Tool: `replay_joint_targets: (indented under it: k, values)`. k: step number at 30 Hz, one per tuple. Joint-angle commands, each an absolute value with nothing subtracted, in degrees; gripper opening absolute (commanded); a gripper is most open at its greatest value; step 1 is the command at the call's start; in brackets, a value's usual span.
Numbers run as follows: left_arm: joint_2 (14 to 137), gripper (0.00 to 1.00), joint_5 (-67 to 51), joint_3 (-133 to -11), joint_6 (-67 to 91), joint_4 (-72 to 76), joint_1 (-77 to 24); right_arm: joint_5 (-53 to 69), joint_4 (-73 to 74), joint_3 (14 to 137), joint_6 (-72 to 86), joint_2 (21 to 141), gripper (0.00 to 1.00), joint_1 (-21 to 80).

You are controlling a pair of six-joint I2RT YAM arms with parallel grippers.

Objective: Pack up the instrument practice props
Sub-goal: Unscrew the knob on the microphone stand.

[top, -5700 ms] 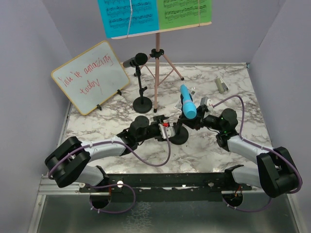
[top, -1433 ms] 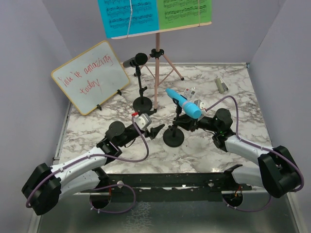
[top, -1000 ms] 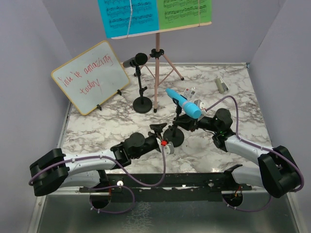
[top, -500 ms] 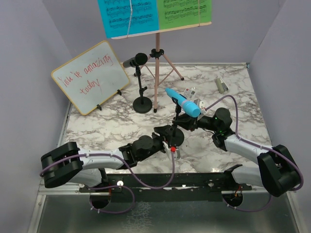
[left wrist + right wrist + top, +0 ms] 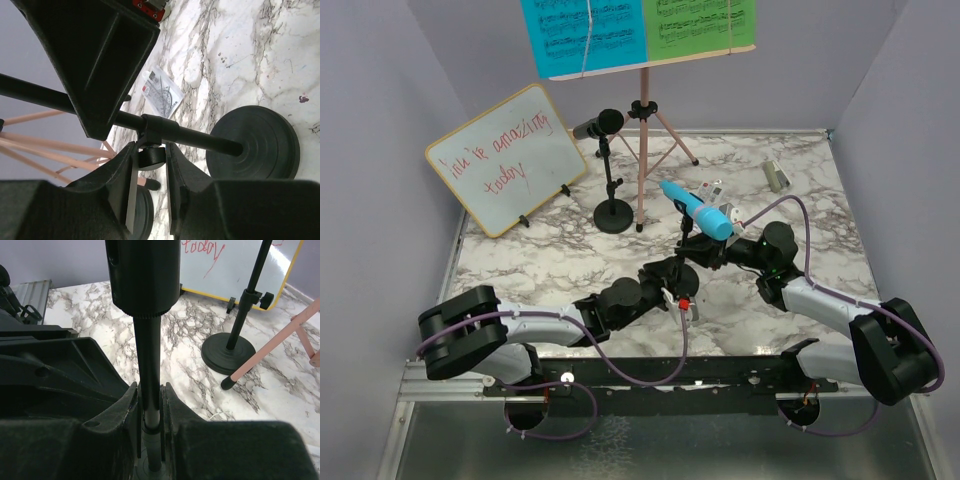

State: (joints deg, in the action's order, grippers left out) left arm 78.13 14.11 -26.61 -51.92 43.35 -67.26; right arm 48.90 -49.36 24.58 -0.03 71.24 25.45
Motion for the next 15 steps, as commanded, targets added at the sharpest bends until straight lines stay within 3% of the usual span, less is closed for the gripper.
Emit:
replay_joint_targets:
  k: [1, 7, 15]
  values:
    - [78.91, 0.31, 17.18, -27.00, -50.80, 44.87, -67.59, 48.34, -43.42, 23.74, -0.92, 72.61, 0.00, 26.02]
    - [78.71, 0.42, 18.93, -26.06, -49.76, 45.24, -67.59, 48.40, -43.42, 23.64, -0.93, 72.45, 0.00, 26.09]
    - [79.32, 0.42, 19.21, -26.32, -50.51, 45.26, -67.57, 48.42, -43.55, 23.51, -0.82, 72.42, 0.00, 26.10]
